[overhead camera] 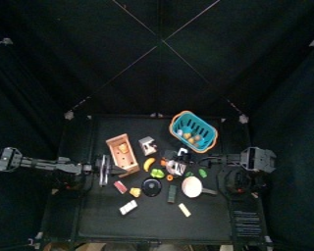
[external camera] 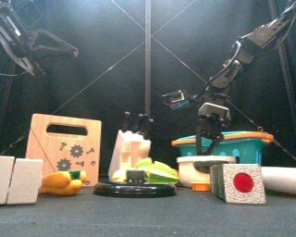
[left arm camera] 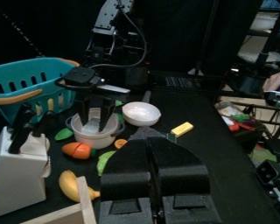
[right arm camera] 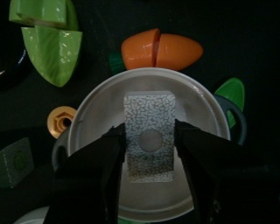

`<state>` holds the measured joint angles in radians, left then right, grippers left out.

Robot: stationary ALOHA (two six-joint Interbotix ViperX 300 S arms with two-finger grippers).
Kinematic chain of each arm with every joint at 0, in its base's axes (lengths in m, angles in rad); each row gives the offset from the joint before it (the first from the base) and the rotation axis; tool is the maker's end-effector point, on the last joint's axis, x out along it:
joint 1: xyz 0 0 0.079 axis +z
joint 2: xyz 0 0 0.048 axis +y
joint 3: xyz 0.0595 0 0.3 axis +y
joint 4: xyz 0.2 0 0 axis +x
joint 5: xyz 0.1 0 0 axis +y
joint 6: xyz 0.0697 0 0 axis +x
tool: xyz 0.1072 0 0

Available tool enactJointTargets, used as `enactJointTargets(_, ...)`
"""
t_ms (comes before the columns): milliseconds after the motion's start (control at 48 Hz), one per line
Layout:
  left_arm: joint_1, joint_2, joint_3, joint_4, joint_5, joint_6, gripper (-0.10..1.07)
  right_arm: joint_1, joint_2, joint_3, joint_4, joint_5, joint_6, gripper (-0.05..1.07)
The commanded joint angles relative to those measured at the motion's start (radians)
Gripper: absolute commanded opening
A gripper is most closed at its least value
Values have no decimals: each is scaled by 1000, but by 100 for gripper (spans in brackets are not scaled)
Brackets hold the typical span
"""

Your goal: Grab rice

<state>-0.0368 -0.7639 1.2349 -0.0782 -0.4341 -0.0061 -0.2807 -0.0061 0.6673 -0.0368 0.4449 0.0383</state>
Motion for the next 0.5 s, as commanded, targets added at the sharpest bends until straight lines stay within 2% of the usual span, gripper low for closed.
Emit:
enactJointTargets(0,3,3,-14,-2,-9,0,20,-2,-32,-17,-2,-2,0,61)
enactJointTargets(479,5,3,-18,-8,-9,0,20,0,-31,-20,-2,-6,-6,61)
